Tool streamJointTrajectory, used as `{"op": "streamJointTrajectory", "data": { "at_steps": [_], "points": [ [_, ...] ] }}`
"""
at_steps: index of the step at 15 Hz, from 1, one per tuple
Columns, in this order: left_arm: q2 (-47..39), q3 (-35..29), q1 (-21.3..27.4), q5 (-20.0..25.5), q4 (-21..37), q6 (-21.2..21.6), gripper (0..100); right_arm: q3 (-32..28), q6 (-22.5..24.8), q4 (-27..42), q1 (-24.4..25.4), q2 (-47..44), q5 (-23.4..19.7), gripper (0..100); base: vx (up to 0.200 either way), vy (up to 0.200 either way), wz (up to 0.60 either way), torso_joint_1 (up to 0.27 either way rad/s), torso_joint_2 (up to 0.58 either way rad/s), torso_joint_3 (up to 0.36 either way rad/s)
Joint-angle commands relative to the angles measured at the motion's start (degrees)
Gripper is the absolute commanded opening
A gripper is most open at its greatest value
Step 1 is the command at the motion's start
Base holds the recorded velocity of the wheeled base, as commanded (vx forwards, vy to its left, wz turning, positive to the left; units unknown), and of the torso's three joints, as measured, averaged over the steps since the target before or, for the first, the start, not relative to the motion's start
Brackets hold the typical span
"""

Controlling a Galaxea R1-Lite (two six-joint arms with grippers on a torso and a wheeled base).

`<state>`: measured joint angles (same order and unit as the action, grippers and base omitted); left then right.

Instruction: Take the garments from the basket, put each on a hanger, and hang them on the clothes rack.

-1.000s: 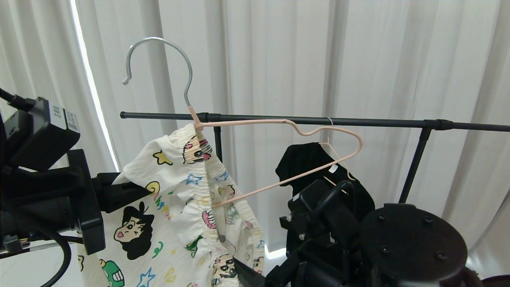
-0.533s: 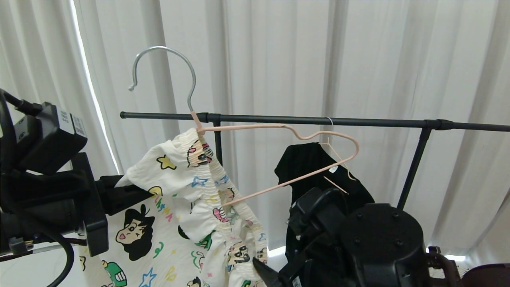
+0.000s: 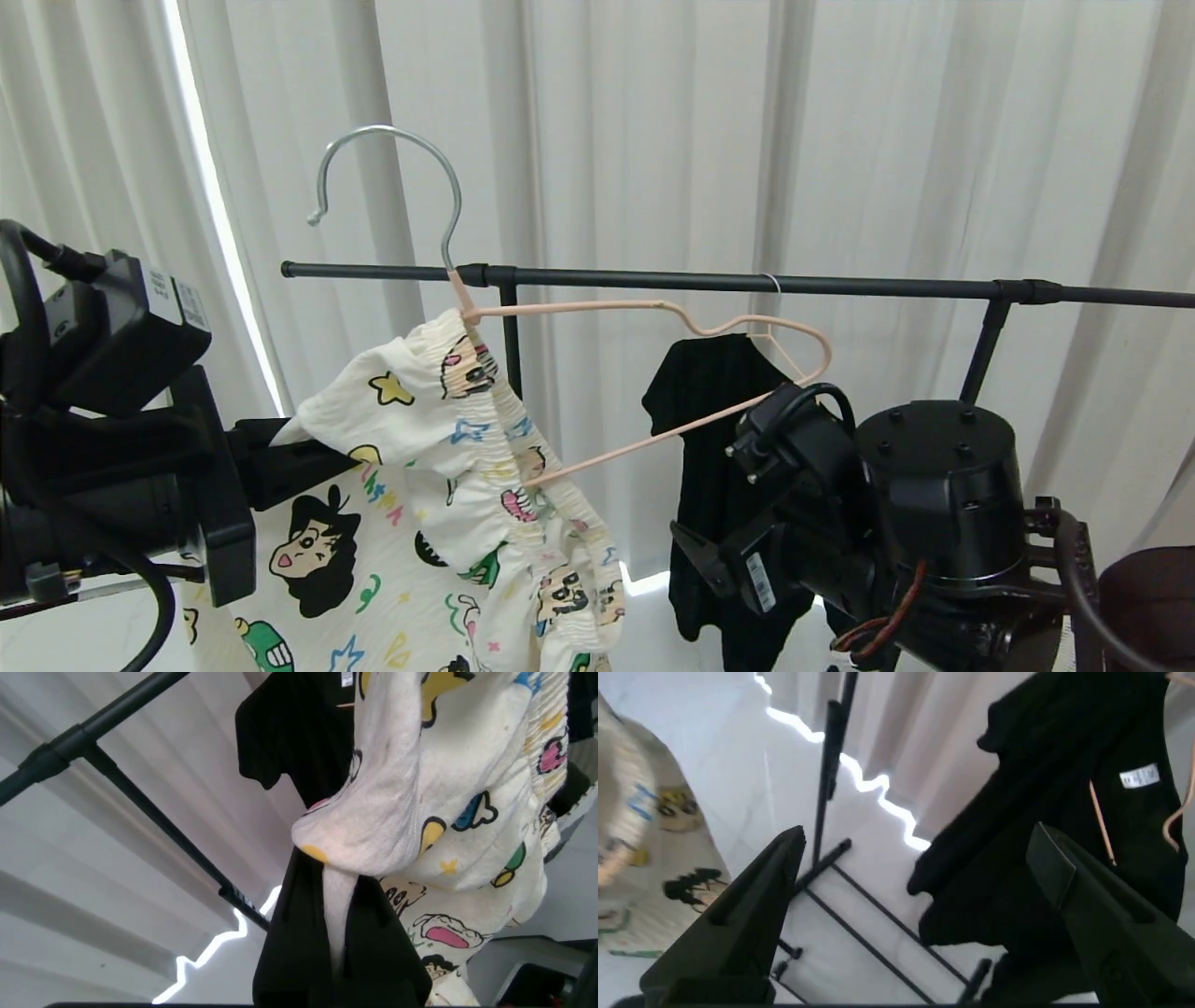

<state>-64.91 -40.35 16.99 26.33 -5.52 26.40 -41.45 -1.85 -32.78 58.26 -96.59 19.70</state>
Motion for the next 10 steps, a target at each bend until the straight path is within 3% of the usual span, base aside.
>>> {"op": "streamJointTrajectory", "data": {
  "at_steps": [1, 2, 4, 8, 10],
  "points": [
    [0.1, 0.0, 0.2, 0.0, 0.0, 0.1, 0, -1.4, -2.9, -3.3, 4.1, -0.3, -1.7, 100, 0.0, 0.0, 0.0, 0.0, 0.0, 0.0],
    [0.0, -0.1, 0.5, 0.0, 0.0, 0.1, 0, -2.7, -6.2, -3.3, 7.9, -0.4, -1.9, 100, 0.0, 0.0, 0.0, 0.0, 0.0, 0.0],
    [-0.2, -0.4, 1.1, 0.0, 0.0, 0.1, 0, -3.9, -8.7, -3.3, 11.2, -1.6, -1.9, 100, 0.0, 0.0, 0.0, 0.0, 0.0, 0.0],
    [-0.1, -1.4, 2.5, -0.3, 0.0, 0.1, 0, -3.9, -8.4, -2.7, 11.6, -5.5, -1.5, 100, 0.0, 0.0, 0.0, 0.0, 0.0, 0.0],
    [0.0, -2.2, 2.5, -0.4, 0.0, 0.0, 0, -3.8, -8.3, 0.9, 11.3, -5.5, -0.9, 100, 0.0, 0.0, 0.0, 0.0, 0.0, 0.0]
  ]
}}
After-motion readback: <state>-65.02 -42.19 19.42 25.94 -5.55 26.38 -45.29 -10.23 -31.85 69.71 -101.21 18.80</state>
